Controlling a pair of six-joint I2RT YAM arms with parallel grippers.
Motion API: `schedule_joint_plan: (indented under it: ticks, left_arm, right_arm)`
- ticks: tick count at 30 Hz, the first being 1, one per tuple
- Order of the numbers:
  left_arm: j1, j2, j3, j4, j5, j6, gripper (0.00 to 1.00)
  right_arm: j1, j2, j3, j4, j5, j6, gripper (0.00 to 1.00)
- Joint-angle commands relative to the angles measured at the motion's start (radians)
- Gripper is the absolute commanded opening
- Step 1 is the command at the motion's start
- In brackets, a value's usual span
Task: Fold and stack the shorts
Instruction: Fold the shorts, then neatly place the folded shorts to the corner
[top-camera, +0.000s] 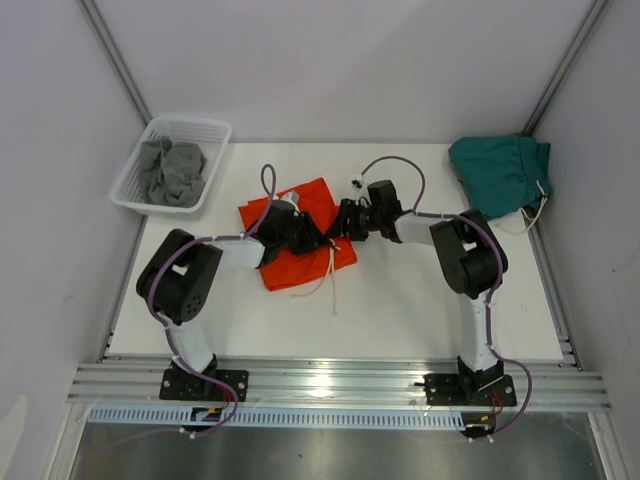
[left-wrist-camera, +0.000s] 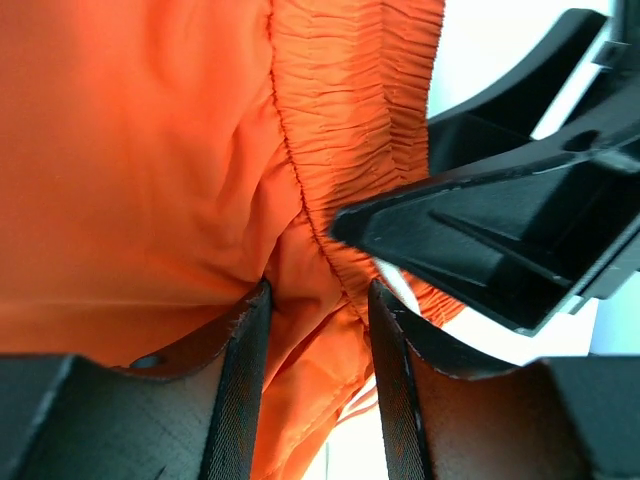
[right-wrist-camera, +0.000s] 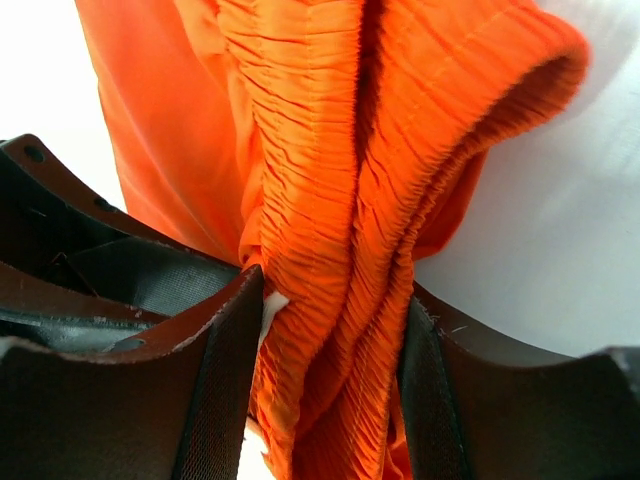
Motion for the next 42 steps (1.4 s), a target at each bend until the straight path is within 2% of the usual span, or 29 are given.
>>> schedule_joint_plan:
  ticks: [1,7,10,13,14,16,17,24,28,32,36,42]
  left_arm:
    - [-0.020,-0.013,-0.003,0.108,0.041,0.021,0.46]
    - [-0.034,-0.007,0.003,0.112,0.056,0.059,0.46]
    - [-0.034,-0.001,0.008,0.104,0.056,0.066,0.47]
    - [-0.037,0.001,0.015,0.087,0.055,0.072,0.47]
    - [-0.035,-0.002,0.018,0.081,0.053,0.076,0.47]
    - [-0.035,-0.010,0.021,0.067,0.041,0.079,0.47]
    - [-0.037,-0.016,0.023,0.047,0.036,0.082,0.47]
    - [-0.034,-0.160,0.000,-0.063,0.012,0.098,0.50]
    - [-0.028,-0.336,0.003,-0.167,0.009,0.113,0.51]
    - [-0.019,-0.458,0.001,-0.252,0.013,0.113,0.53]
    - [-0.017,-0.522,-0.008,-0.307,0.001,0.121,0.55]
    - [-0.017,-0.513,-0.025,-0.320,0.002,0.119,0.55]
  right_arm:
    - [0.029,0.074,-0.002,-0.068,-0.041,0.012,0.55]
    - [0.034,0.119,0.039,-0.041,-0.120,0.032,0.56]
    - [0.036,0.128,0.050,-0.036,-0.129,0.043,0.46]
    - [0.034,0.131,0.054,-0.035,-0.133,0.045,0.32]
    - [0.031,0.126,0.054,-0.033,-0.130,0.046,0.18]
    - [0.023,0.122,0.058,-0.032,-0.129,0.055,0.03]
    - [0.019,0.119,0.059,-0.030,-0.129,0.060,0.00]
    - [-0.026,0.042,0.077,-0.061,-0.072,0.043,0.00]
    - [-0.061,-0.022,0.117,-0.142,0.010,-0.017,0.00]
    - [-0.089,-0.048,0.172,-0.292,0.077,-0.079,0.00]
    - [-0.133,-0.058,0.156,-0.320,0.089,-0.084,0.00]
    - [-0.161,0.002,0.205,-0.391,0.117,-0.124,0.00]
